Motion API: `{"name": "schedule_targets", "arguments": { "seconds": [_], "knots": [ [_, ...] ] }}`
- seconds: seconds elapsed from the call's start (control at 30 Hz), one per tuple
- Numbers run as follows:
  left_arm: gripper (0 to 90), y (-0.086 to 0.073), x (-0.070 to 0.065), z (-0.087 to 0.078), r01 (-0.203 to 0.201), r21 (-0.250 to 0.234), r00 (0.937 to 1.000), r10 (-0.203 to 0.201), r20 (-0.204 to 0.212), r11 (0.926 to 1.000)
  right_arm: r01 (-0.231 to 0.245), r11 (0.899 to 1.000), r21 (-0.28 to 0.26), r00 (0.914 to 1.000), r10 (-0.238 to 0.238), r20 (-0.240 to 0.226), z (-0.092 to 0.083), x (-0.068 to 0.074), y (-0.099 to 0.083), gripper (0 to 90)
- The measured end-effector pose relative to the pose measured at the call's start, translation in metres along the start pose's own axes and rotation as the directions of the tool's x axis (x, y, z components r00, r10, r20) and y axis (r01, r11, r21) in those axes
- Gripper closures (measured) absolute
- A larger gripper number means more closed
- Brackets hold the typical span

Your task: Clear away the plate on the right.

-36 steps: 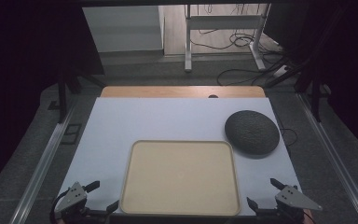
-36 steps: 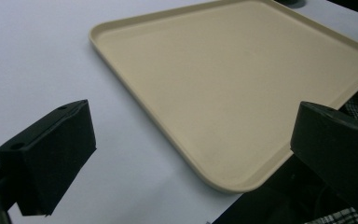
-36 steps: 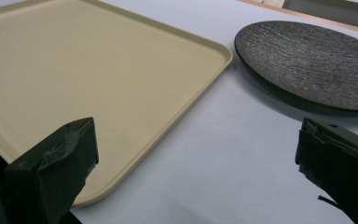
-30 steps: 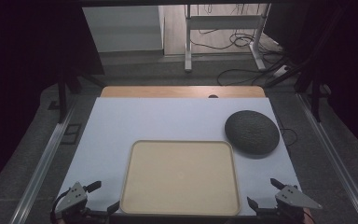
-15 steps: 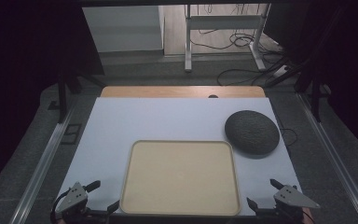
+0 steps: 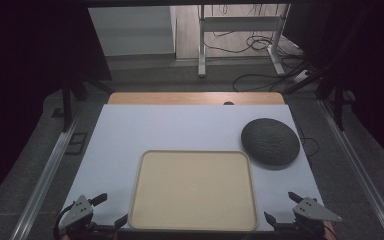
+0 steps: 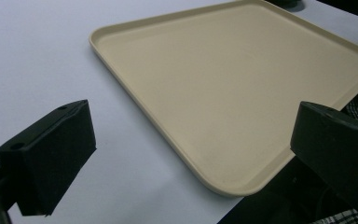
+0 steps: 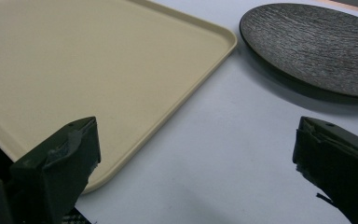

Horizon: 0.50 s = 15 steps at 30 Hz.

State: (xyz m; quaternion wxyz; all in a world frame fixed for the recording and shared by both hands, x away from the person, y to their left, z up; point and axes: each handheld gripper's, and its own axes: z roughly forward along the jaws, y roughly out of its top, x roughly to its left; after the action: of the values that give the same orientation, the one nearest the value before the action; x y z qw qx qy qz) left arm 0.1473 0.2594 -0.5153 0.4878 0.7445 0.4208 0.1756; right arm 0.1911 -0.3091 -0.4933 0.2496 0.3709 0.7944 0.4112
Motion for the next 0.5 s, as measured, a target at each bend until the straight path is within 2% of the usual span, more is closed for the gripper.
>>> {"name": "schedule_targets", "arguments": {
  "seconds": [0.27, 0.5],
  "knots": [
    [0.0, 0.000, 0.000, 0.000, 0.001, 0.000, 1.0000, -0.001, 0.001, 1.0000, 0.020, 1.000, 0.017, 0.9993, -0.020, 0.030, 0.005, -0.002, 0.003, 0.0],
    [0.0, 0.000, 0.000, 0.001, 0.003, 0.007, 1.0000, -0.003, 0.003, 1.0000, 0.013, 0.999, 0.032, 0.9999, -0.013, 0.010, 0.012, -0.005, 0.006, 0.0]
  ]
}}
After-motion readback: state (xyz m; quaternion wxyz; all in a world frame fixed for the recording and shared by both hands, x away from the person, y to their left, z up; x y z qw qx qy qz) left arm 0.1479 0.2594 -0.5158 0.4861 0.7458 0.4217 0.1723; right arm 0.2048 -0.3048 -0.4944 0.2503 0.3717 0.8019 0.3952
